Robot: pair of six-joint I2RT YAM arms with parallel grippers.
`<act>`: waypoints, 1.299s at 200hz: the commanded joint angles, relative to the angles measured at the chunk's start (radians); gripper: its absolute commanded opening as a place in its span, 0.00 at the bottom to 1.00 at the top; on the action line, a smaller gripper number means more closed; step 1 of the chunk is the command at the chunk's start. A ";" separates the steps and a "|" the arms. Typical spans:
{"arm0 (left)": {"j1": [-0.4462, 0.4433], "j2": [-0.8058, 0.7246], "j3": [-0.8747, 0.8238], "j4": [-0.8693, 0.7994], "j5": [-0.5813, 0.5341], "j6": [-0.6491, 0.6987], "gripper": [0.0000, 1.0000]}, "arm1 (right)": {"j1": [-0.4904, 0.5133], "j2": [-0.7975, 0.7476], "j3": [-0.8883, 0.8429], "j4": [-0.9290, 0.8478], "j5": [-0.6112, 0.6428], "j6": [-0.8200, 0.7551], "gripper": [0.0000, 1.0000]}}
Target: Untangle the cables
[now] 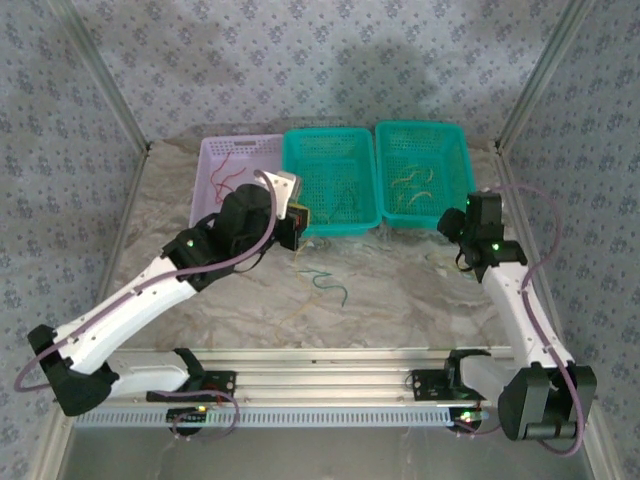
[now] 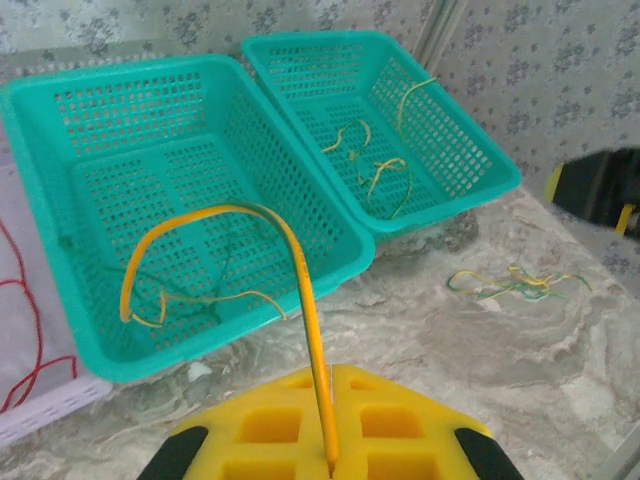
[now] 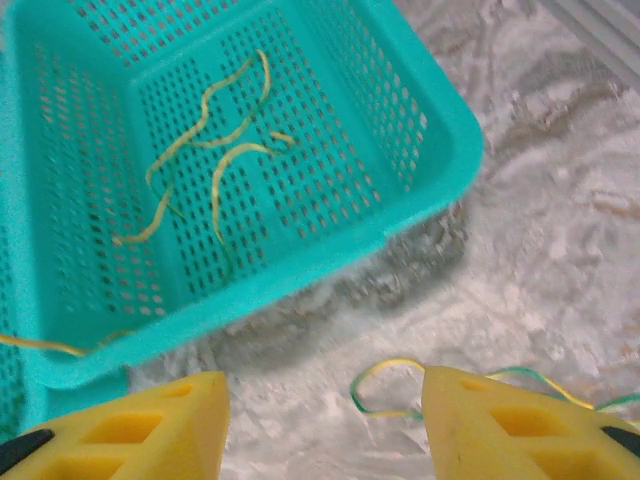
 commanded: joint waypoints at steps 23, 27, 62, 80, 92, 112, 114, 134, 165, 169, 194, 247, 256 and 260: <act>-0.023 0.099 0.232 0.071 0.052 0.056 0.00 | -0.004 -0.093 -0.130 -0.057 0.024 0.035 0.57; -0.027 0.114 0.261 0.065 0.051 0.064 0.00 | -0.004 -0.097 -0.137 -0.060 0.024 0.038 0.57; -0.064 0.270 0.634 -0.065 0.044 0.161 0.00 | -0.014 -0.123 -0.190 -0.054 0.007 0.076 0.59; -0.065 0.376 0.861 -0.148 0.048 0.196 0.00 | -0.028 -0.125 -0.216 -0.046 -0.013 0.087 0.59; -0.066 0.448 1.007 -0.196 0.060 0.211 0.00 | -0.044 -0.128 -0.231 -0.039 -0.044 0.092 0.59; -0.076 0.594 1.298 -0.289 0.085 0.234 0.00 | -0.055 -0.145 -0.255 -0.027 -0.069 0.096 0.59; -0.077 0.610 1.332 -0.300 0.086 0.238 0.00 | -0.055 -0.149 -0.257 -0.027 -0.070 0.095 0.59; -0.085 0.785 1.659 -0.367 0.101 0.280 0.00 | -0.060 -0.169 -0.274 -0.024 -0.080 0.093 0.59; -0.081 0.833 1.602 -0.227 0.092 0.344 0.00 | -0.064 -0.190 -0.292 -0.004 -0.080 0.088 0.59; -0.080 0.835 1.585 -0.184 0.093 0.347 0.00 | -0.064 -0.193 -0.292 -0.004 -0.081 0.088 0.59; -0.059 0.895 1.578 -0.076 0.131 0.315 0.00 | -0.064 -0.212 -0.299 -0.001 -0.097 0.084 0.59; -0.022 1.003 1.594 0.157 0.162 0.302 0.00 | -0.063 -0.257 -0.298 -0.017 -0.110 0.056 0.58; -0.015 1.011 1.594 0.189 0.166 0.299 0.00 | -0.064 -0.260 -0.304 -0.017 -0.120 0.054 0.58; -0.015 1.013 1.594 0.204 0.162 0.304 0.00 | -0.064 -0.260 -0.307 -0.018 -0.121 0.053 0.58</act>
